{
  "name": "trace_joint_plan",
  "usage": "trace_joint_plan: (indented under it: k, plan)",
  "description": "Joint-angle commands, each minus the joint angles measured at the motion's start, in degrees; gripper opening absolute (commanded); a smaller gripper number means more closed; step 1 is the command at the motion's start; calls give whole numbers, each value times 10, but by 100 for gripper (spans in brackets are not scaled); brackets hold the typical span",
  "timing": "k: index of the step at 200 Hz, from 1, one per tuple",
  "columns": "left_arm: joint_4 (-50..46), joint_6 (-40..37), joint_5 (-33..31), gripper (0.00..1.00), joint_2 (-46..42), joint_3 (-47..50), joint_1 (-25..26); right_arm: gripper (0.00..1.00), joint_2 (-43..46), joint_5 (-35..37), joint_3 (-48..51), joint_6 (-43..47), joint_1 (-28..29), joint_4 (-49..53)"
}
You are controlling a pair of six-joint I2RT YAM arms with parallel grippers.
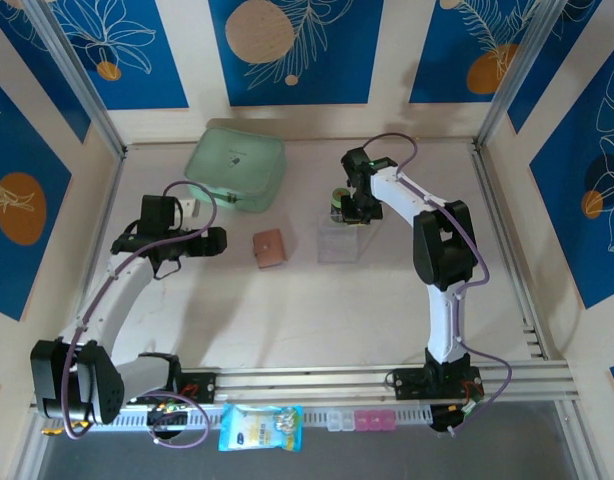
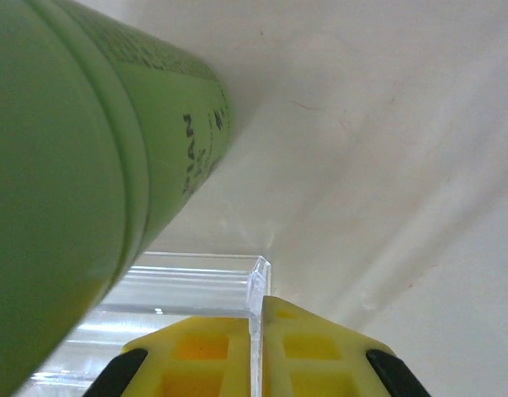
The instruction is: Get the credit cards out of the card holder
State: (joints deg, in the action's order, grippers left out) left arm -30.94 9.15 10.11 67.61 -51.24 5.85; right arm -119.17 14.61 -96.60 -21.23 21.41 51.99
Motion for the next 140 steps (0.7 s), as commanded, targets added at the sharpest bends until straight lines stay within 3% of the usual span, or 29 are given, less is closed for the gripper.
trace_joint_plan:
  k: [1, 69, 140]
  plan:
    - [-6, 8, 8, 97, 4, 1, 4, 9, 30, -10, 9, -5, 3, 7]
    - [-13, 63, -11, 94, 38, -17, 33, 10, 39, -13, 14, -19, 1, 14]
    - [2, 102, -41, 93, 109, -60, 106, 10, 38, -18, 31, -22, -3, 3]
